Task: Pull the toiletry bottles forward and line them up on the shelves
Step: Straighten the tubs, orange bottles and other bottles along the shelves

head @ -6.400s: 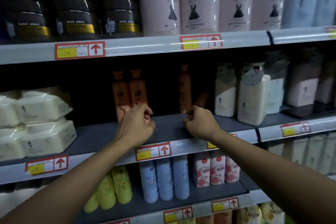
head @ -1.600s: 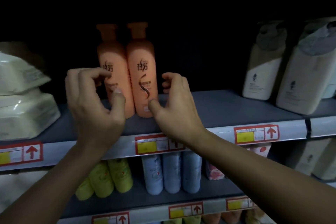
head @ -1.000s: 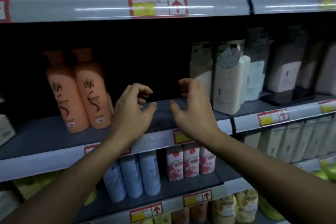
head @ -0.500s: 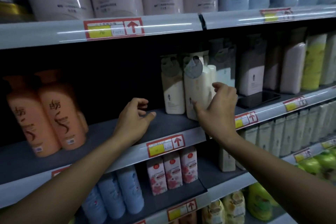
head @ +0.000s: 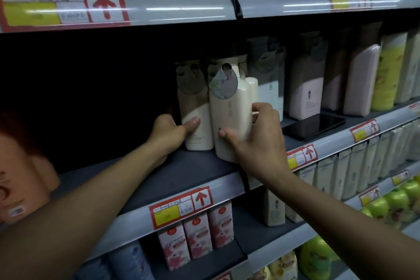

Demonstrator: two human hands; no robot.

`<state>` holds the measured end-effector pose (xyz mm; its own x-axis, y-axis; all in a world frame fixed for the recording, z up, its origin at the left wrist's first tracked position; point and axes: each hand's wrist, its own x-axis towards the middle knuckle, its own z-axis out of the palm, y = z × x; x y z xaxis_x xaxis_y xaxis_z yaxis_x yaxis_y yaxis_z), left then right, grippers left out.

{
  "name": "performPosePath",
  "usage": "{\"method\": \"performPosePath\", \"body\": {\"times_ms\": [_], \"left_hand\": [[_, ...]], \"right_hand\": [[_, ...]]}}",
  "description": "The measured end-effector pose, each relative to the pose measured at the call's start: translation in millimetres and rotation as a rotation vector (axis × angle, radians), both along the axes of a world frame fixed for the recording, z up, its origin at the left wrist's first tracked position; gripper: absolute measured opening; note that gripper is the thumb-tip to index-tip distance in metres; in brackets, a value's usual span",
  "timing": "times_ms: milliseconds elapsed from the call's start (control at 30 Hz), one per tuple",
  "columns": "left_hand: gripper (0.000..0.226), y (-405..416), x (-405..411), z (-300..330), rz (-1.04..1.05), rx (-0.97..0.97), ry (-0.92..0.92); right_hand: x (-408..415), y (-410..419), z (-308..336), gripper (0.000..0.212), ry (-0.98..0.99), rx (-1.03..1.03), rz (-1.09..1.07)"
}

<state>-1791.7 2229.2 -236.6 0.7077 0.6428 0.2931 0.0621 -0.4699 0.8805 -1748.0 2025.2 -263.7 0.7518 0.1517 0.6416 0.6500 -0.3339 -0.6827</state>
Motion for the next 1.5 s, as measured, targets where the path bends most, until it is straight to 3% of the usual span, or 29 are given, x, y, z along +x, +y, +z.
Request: {"method": "performPosePath", "body": {"times_ms": [200,467,933,1500], "left_hand": [[0.021,7,-8,2,-0.074,-0.049,-0.05],[0.052,3,-52,3,-0.118,-0.029,-0.13],[0.061,31,-168,-2,0.152,0.147,-0.139],[0.05,54,-143,-1,0.362,0.211,-0.016]], "right_hand": [[-3,0,-3,0.073,-0.031,-0.024,-0.059],[-22,5,7,0.067,-0.059,-0.136,-0.018],[-68,48,17,0.06,-0.096,-0.216,0.158],[-37,110,13,0.056,-0.03,-0.229,0.326]]}}
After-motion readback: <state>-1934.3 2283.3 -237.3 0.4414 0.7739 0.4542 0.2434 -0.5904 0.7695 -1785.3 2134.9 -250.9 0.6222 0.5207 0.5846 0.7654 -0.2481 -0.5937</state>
